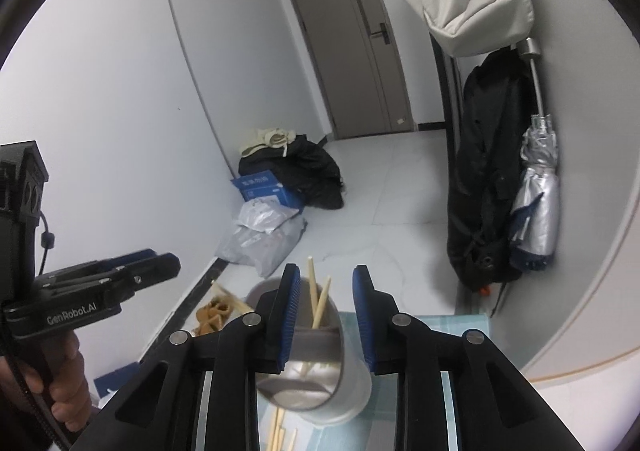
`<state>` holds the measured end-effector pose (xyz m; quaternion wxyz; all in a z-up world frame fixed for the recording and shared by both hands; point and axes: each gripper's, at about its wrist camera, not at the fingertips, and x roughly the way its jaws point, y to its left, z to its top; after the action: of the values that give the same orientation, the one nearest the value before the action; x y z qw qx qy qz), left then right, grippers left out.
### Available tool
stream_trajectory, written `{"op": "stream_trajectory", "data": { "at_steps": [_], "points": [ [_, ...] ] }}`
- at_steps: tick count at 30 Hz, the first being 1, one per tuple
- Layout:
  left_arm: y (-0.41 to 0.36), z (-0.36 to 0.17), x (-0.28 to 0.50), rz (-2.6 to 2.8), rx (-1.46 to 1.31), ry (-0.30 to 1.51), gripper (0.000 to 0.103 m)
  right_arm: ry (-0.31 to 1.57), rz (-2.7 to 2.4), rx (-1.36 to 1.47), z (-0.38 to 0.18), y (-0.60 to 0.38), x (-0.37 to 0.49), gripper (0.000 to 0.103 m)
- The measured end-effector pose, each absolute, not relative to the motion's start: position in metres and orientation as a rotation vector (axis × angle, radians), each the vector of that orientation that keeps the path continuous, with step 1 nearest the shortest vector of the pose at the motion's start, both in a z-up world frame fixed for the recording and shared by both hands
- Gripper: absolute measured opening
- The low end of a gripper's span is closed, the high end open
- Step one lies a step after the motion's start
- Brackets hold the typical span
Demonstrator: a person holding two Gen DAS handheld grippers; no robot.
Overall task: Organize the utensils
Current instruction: 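Lower both chopsticks into the white holder and open both grippers, then withdraw both open grippers up and away from the holder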
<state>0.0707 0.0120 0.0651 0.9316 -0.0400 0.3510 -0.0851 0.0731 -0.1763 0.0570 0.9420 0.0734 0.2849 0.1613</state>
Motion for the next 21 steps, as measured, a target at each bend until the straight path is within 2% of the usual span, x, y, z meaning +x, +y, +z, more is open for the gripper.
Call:
{"op": "stream_trajectory", "data": {
  "at_steps": [1,4,11,19,21],
  "points": [
    [0.012,0.067,0.068,-0.165,-0.083,0.709,0.065,0.573,0.325,0.145,0.059,-0.176,0.068,0.028],
    [0.013,0.068,0.056,-0.130,-0.091,0.689,0.074,0.533,0.316,0.131,0.064,-0.175,0.048,0.042],
    [0.013,0.064,0.029,-0.110,-0.092,0.648,0.084,0.476,0.297,0.100,0.067,-0.171,0.004,0.066],
    [0.014,0.049,0.005,-0.097,-0.090,0.633,0.085,0.476,0.260,0.067,0.050,-0.168,-0.025,0.073],
    [0.014,0.044,-0.001,-0.088,-0.084,0.615,0.089,0.483,0.245,0.061,0.044,-0.167,-0.032,0.075]
  ]
}}
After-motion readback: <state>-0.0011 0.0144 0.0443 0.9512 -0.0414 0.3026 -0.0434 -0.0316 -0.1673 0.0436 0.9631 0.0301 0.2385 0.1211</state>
